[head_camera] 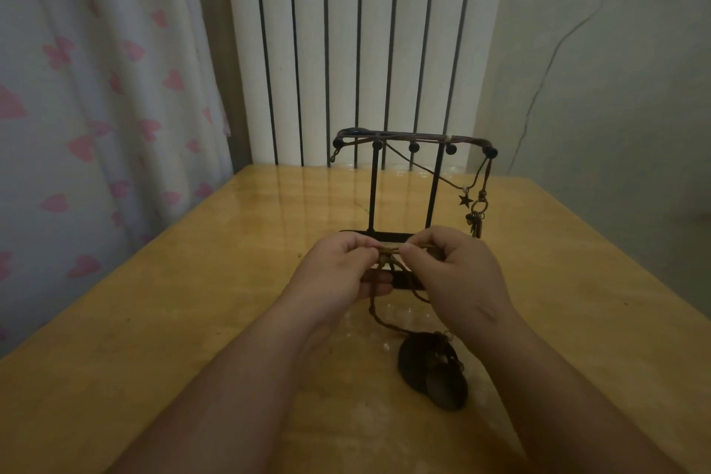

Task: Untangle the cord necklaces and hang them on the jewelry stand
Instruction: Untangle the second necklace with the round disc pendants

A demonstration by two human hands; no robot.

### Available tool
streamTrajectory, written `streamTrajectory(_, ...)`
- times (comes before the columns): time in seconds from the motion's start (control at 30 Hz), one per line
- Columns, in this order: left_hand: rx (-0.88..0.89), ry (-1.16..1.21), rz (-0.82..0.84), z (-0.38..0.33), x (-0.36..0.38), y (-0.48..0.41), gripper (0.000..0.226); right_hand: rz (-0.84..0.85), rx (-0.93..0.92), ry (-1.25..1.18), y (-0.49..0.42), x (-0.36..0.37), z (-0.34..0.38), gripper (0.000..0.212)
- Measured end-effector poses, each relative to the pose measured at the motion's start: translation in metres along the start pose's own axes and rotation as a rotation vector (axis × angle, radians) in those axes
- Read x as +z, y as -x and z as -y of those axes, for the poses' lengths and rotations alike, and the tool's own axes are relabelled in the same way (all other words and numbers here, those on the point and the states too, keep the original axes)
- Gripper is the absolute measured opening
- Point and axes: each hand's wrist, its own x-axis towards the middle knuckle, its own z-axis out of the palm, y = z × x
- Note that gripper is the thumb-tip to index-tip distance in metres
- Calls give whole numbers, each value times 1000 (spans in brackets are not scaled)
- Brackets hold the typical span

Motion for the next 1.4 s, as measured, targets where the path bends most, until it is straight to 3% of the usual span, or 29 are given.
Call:
streamTrajectory(0.33,117,143,-34,2,-4,0,10,54,-14,-103,0,-6,-1,9)
streamTrajectory(0.47,164,72,-62,1,-4,1,9,72,-16,-30,0,-4,-3,7)
streamTrajectory(0.6,192,-12,-66,-1,-3,3,23,15,-32,43,0,-1,-5,9)
streamTrajectory(0.77,204,-76,-70,-1,0,5,14,37,-24,102,1,4,-8,5)
streamTrajectory(0.9,216,-94,-77,-2,0,5,13,86,6,-4,2,4,-7,18)
streamTrajectory(1.17,292,-145,-108,-3,0,7,15,73,157,-283,4,4,1,11)
streamTrajectory(1.4,345,-232,-97,-2,2,8,15,72,225,-332,4,2,1,10)
